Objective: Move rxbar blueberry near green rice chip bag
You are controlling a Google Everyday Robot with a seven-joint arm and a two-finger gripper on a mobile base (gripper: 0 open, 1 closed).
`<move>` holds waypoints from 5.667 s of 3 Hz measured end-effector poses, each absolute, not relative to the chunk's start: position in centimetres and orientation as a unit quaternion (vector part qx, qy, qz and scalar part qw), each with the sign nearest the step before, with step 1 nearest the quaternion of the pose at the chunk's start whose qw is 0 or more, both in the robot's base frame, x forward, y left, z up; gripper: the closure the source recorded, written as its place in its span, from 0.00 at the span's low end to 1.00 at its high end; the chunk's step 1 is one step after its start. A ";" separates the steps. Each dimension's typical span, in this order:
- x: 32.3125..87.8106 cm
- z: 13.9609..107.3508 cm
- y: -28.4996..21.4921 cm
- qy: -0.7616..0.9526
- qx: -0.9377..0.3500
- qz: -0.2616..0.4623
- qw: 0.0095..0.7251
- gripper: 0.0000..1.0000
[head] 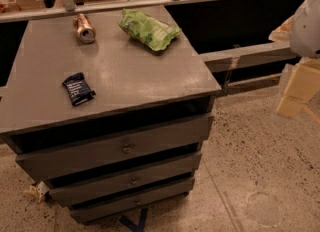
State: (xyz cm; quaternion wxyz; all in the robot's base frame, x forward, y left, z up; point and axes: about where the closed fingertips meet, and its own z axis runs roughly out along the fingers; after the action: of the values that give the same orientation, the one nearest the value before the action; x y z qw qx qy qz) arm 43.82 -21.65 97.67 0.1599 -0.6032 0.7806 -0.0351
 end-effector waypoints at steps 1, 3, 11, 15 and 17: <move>43.8 97.7 -21.7 0.781 -0.603 -0.035 0.160 0.00; 43.9 98.2 -19.8 0.812 -0.540 0.012 0.220 0.00; 45.0 88.8 -1.2 0.801 -0.263 0.226 0.488 0.00; 51.8 84.9 11.0 0.771 -0.270 0.169 0.552 0.00; 52.2 85.4 12.2 0.761 -0.281 0.183 0.555 0.00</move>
Offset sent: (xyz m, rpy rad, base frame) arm 0.0017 0.0095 0.0012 0.0714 -0.0108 -0.0497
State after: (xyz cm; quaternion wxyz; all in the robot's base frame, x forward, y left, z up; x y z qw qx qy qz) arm 52.22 12.25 85.43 0.5555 -0.2811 0.7609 0.1829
